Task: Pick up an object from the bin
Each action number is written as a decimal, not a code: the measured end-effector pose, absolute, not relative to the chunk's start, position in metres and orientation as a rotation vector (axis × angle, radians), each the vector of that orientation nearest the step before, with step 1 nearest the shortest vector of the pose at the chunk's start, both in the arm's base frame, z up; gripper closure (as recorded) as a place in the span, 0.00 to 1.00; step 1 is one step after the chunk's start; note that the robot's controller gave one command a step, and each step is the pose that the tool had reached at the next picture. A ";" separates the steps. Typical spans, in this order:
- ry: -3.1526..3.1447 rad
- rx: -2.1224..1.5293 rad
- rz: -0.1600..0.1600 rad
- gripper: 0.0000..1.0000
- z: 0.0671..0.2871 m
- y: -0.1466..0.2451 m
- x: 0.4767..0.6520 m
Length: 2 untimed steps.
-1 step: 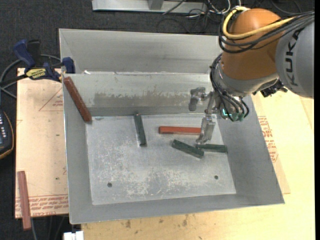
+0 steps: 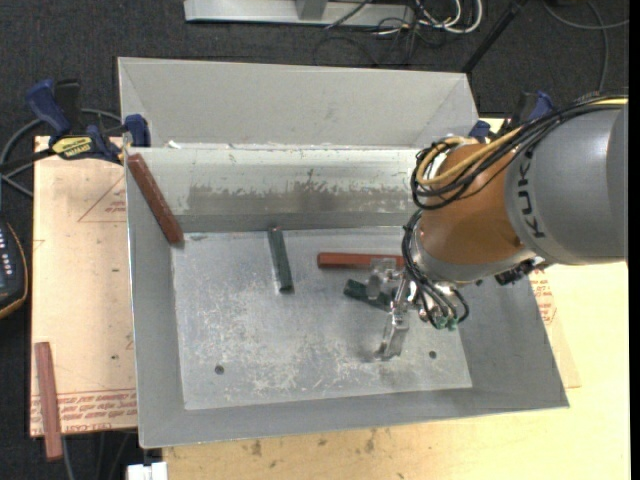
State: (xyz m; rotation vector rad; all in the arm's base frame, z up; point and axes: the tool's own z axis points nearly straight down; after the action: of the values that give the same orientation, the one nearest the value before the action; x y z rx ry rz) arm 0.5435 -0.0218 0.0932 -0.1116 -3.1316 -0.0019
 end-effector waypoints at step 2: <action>-3.145 0.000 -0.002 1.00 0.072 0.007 0.591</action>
Offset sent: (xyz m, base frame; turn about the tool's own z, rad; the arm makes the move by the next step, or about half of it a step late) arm 0.0460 0.0280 -0.0232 -0.0717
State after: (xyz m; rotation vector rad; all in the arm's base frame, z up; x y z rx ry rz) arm 0.5911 0.0070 0.0721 -0.0004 -3.1449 -0.0020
